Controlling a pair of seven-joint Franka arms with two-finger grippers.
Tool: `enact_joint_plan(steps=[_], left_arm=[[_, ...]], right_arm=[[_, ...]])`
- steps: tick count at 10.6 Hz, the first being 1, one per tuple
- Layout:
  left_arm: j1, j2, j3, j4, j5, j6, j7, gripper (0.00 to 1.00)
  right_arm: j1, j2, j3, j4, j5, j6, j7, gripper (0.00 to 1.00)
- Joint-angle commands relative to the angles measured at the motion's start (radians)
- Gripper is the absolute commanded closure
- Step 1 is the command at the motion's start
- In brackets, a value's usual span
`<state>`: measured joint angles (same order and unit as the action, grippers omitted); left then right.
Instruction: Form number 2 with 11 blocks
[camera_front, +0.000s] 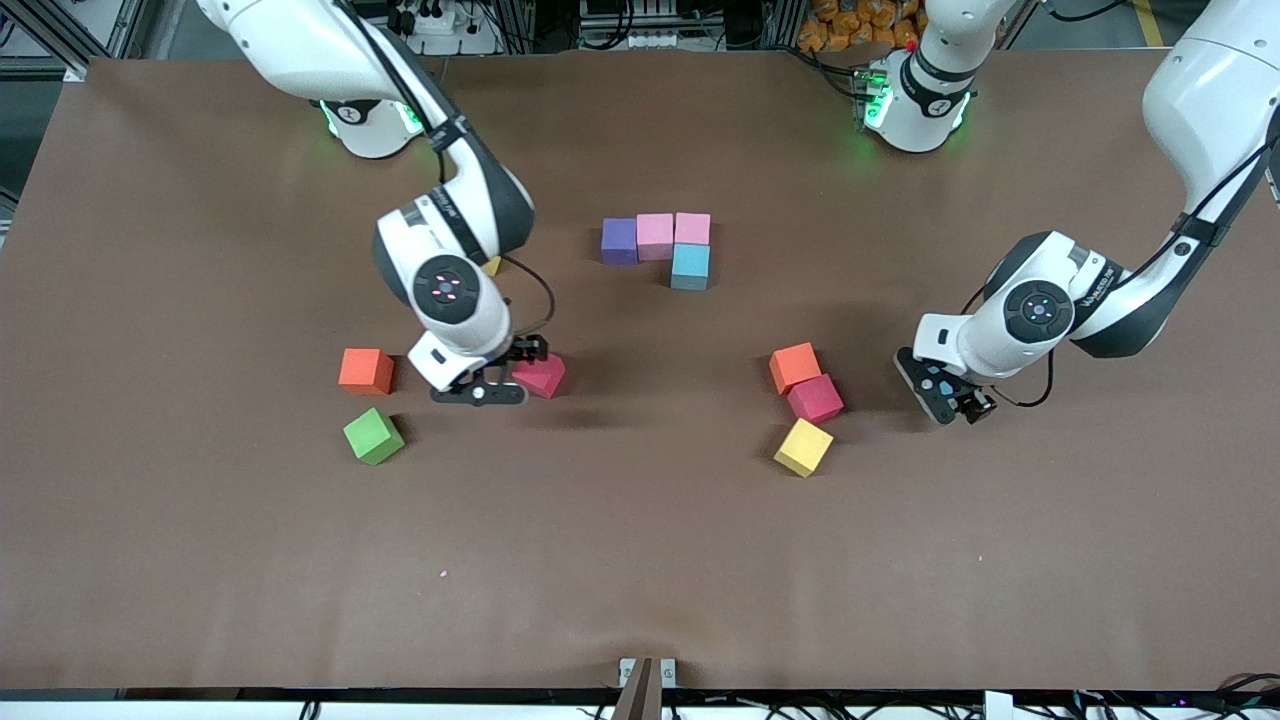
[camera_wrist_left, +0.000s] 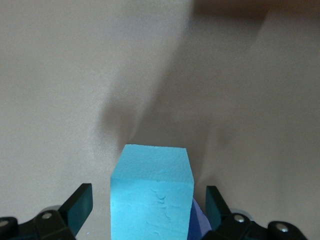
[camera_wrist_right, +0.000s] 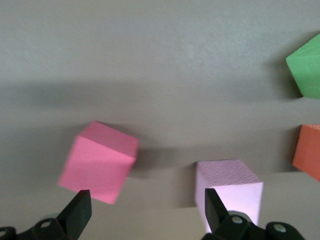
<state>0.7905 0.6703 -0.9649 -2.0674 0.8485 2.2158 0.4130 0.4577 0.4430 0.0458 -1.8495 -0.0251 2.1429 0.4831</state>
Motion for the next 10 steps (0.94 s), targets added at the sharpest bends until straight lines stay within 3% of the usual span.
enact_joint_plan(steps=[1,4,6,7,10], left_arm=[[0.01,0.006,-0.006,-0.005,-0.019,-0.004,0.026,0.0],[0.01,0.009,0.0,-0.008,-0.014,-0.002,0.024,0.0],[0.012,0.006,0.003,-0.014,-0.012,-0.002,0.026,0.01],[0.012,0.006,0.005,-0.014,-0.011,-0.002,0.026,0.1],[0.012,0.006,0.015,-0.014,-0.011,-0.002,0.026,0.53]], right_arm=[[-0.089,-0.092,0.016,-0.155,-0.018,0.064,-0.157,0.0],[-0.151,-0.15,0.016,-0.314,-0.018,0.202,-0.293,0.0],[-0.152,-0.158,0.016,-0.347,-0.019,0.227,-0.293,0.0],[-0.154,-0.156,0.016,-0.353,-0.019,0.23,-0.293,0.0],[-0.152,-0.145,0.017,-0.382,-0.018,0.284,-0.291,0.0]])
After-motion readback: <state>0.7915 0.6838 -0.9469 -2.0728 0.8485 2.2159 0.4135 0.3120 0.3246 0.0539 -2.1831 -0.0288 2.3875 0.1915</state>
